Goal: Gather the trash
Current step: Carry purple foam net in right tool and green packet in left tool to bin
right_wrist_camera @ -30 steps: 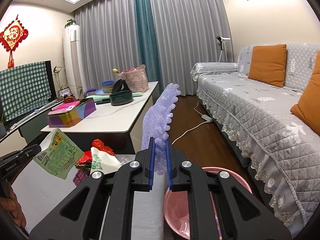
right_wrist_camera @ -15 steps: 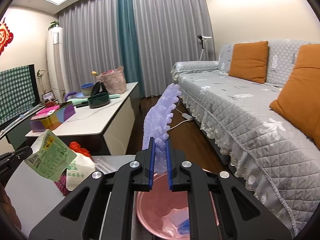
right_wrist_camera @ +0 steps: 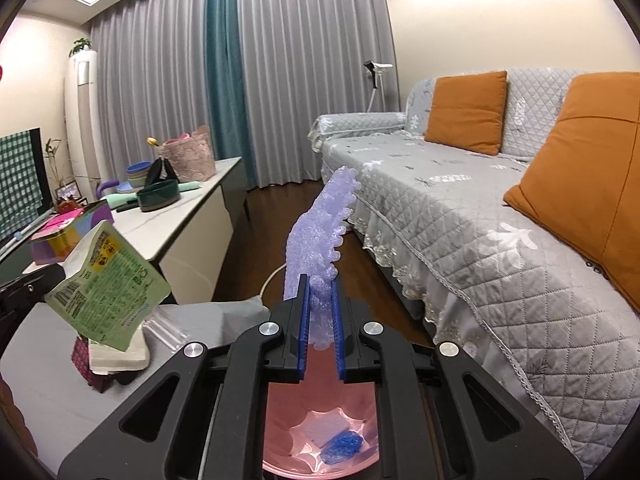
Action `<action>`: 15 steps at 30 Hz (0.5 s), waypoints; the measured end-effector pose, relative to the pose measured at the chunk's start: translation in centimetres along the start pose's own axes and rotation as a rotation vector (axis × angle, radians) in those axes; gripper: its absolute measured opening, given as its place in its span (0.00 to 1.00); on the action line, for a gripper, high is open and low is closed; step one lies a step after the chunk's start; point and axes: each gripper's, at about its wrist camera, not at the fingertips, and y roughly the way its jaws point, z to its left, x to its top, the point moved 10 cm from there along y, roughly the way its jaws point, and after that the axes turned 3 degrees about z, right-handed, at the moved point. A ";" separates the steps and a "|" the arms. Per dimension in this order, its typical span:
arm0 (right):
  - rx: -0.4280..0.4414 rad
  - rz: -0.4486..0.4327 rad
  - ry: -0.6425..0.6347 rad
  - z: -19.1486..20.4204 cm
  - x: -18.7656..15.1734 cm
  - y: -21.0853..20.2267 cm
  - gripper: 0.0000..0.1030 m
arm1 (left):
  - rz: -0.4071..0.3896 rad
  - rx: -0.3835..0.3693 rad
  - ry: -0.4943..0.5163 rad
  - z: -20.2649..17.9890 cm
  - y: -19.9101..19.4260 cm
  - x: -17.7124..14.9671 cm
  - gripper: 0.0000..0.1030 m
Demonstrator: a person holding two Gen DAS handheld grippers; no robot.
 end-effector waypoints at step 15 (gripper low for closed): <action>-0.071 0.078 -0.014 -3.3 -2.6 3.0 0.10 | 0.108 -0.077 0.018 -3.7 8.6 -3.0 0.00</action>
